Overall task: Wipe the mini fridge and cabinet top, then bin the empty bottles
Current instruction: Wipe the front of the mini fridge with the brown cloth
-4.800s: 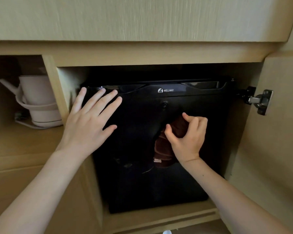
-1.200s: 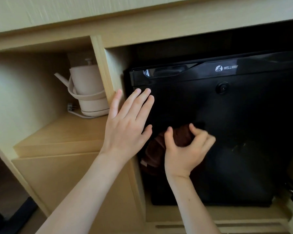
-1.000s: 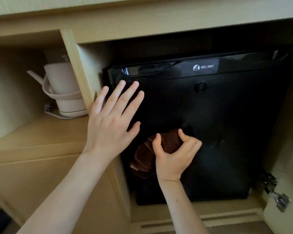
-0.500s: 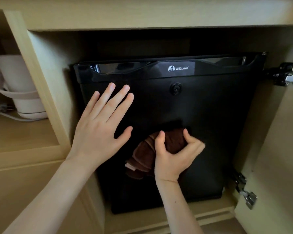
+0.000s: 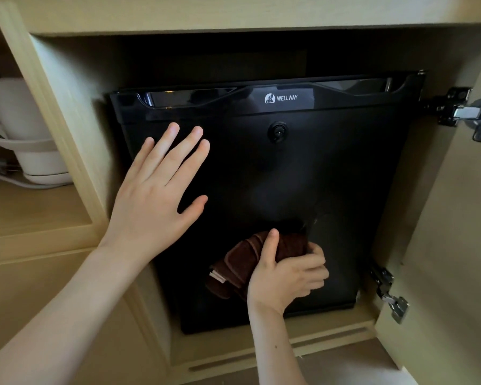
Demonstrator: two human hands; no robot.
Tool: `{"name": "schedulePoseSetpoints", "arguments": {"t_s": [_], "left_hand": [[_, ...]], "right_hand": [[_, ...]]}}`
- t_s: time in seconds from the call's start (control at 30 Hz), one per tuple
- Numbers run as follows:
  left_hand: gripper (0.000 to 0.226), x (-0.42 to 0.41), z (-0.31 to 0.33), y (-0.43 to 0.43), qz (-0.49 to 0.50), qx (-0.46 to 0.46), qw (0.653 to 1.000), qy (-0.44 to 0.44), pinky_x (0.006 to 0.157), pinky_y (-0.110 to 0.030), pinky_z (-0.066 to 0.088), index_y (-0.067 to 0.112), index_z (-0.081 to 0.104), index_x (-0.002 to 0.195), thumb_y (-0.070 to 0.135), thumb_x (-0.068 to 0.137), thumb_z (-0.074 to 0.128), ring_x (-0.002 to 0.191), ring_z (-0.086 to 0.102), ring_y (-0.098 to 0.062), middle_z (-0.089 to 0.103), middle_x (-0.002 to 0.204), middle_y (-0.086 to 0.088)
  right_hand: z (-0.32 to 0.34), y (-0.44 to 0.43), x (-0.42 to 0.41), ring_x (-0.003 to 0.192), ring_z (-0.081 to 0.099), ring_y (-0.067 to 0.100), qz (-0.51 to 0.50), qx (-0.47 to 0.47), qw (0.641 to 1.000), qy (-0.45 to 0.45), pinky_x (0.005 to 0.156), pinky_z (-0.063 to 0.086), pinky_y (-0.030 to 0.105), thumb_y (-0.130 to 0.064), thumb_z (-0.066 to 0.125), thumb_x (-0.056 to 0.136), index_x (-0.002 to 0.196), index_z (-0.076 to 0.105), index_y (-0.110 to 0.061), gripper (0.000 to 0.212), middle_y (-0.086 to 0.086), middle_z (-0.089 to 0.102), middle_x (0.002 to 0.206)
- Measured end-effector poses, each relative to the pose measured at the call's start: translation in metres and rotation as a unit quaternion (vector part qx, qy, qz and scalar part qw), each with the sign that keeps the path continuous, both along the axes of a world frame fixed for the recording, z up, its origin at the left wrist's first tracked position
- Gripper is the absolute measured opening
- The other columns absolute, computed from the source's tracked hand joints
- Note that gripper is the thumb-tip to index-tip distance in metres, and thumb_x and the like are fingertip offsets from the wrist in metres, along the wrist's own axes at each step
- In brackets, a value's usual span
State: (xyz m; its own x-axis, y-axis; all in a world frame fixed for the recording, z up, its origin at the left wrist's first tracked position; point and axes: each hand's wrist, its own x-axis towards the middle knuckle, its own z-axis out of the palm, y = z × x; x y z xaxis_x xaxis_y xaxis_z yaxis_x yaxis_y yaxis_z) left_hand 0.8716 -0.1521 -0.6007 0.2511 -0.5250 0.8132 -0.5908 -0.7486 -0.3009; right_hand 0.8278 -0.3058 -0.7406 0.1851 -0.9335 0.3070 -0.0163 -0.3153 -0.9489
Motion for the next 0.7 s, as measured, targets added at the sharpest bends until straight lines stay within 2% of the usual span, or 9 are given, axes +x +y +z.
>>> {"name": "schedulePoseSetpoints", "arguments": {"t_s": [0.1, 0.2, 0.33, 0.47, 0.53, 0.6, 0.63, 0.7], "left_hand": [[0.075, -0.001, 0.0, 0.0, 0.002, 0.006, 1.0, 0.006, 0.125, -0.044, 0.011, 0.016, 0.031, 0.155, 0.034, 0.088, 0.059, 0.154, 0.012, -0.023, 0.024, 0.164, 0.0], [0.075, 0.0, 0.0, -0.001, 0.003, 0.008, 1.0, 0.007, 0.125, -0.044, 0.011, 0.016, 0.03, 0.155, 0.034, 0.088, 0.059, 0.154, 0.011, -0.023, 0.024, 0.164, 0.0], [0.075, 0.001, -0.001, -0.001, -0.002, 0.002, 1.0, 0.007, 0.125, -0.045, 0.011, 0.016, 0.03, 0.155, 0.033, 0.088, 0.059, 0.154, 0.011, -0.023, 0.024, 0.164, 0.0], [0.075, 0.0, 0.0, -0.003, -0.002, 0.002, 1.0, 0.012, 0.125, -0.045, 0.01, 0.016, 0.03, 0.155, 0.033, 0.088, 0.059, 0.154, 0.01, -0.023, 0.024, 0.164, 0.0], [0.075, 0.0, 0.0, -0.004, -0.003, 0.001, 1.0, 0.013, 0.125, -0.045, 0.01, 0.016, 0.031, 0.155, 0.033, 0.088, 0.059, 0.154, 0.011, -0.023, 0.024, 0.164, -0.001], [0.075, 0.001, 0.0, -0.004, -0.006, 0.0, 1.0, 0.011, 0.125, -0.045, 0.011, 0.015, 0.031, 0.155, 0.033, 0.087, 0.059, 0.154, 0.011, -0.023, 0.025, 0.164, 0.0], [0.074, 0.001, 0.001, -0.004, -0.008, -0.001, 1.0, 0.01, 0.125, -0.045, 0.011, 0.015, 0.032, 0.155, 0.033, 0.087, 0.059, 0.154, 0.011, -0.023, 0.025, 0.164, 0.0], [0.074, 0.002, 0.0, -0.005, -0.013, -0.005, 1.0, 0.007, 0.125, -0.045, 0.011, 0.015, 0.033, 0.154, 0.033, 0.087, 0.058, 0.154, 0.012, -0.024, 0.025, 0.164, 0.0]], "right_hand": [[0.004, 0.0, -0.002, 0.097, 0.043, 0.037, 0.016, 0.007, 1.0, 0.014, 0.082, 0.045, 0.053, -0.069, 0.047, 0.083, 0.122, 0.035, -0.011, 0.071, 0.02, 0.04, 0.115], [0.005, -0.003, -0.003, 0.095, 0.036, 0.027, 0.03, 0.005, 1.0, 0.0, 0.082, 0.045, 0.048, -0.063, 0.053, 0.083, 0.119, 0.033, -0.014, 0.064, 0.012, 0.035, 0.111], [0.006, -0.008, -0.005, 0.094, 0.029, 0.017, 0.071, 0.007, 0.997, -0.02, 0.081, 0.046, 0.042, -0.055, 0.044, 0.074, 0.115, 0.03, -0.02, 0.056, 0.001, 0.026, 0.111], [0.003, -0.015, -0.009, 0.09, 0.034, 0.012, 0.13, 0.014, 0.986, -0.099, 0.075, 0.042, 0.025, -0.045, 0.049, 0.076, 0.11, 0.03, -0.024, 0.044, -0.003, 0.027, 0.11], [0.012, -0.02, -0.01, 0.096, 0.04, 0.005, 0.13, -0.01, 0.981, -0.144, 0.077, 0.043, 0.02, -0.034, 0.056, 0.081, 0.108, 0.031, -0.025, 0.038, -0.004, 0.029, 0.111], [0.033, -0.03, -0.007, 0.094, 0.04, 0.006, 0.107, -0.042, 0.977, -0.181, 0.081, 0.04, 0.013, -0.028, 0.058, 0.083, 0.109, 0.034, -0.02, 0.036, 0.0, 0.032, 0.111], [0.047, -0.036, -0.004, 0.094, 0.04, 0.011, 0.089, -0.048, 0.974, -0.201, 0.082, 0.039, 0.012, -0.028, 0.057, 0.083, 0.11, 0.037, -0.016, 0.036, 0.002, 0.034, 0.111], [0.074, -0.05, 0.0, 0.097, 0.04, 0.015, 0.047, -0.054, 0.969, -0.238, 0.085, 0.039, 0.019, -0.027, 0.059, 0.083, 0.11, 0.04, -0.01, 0.037, 0.003, 0.036, 0.11]]}}
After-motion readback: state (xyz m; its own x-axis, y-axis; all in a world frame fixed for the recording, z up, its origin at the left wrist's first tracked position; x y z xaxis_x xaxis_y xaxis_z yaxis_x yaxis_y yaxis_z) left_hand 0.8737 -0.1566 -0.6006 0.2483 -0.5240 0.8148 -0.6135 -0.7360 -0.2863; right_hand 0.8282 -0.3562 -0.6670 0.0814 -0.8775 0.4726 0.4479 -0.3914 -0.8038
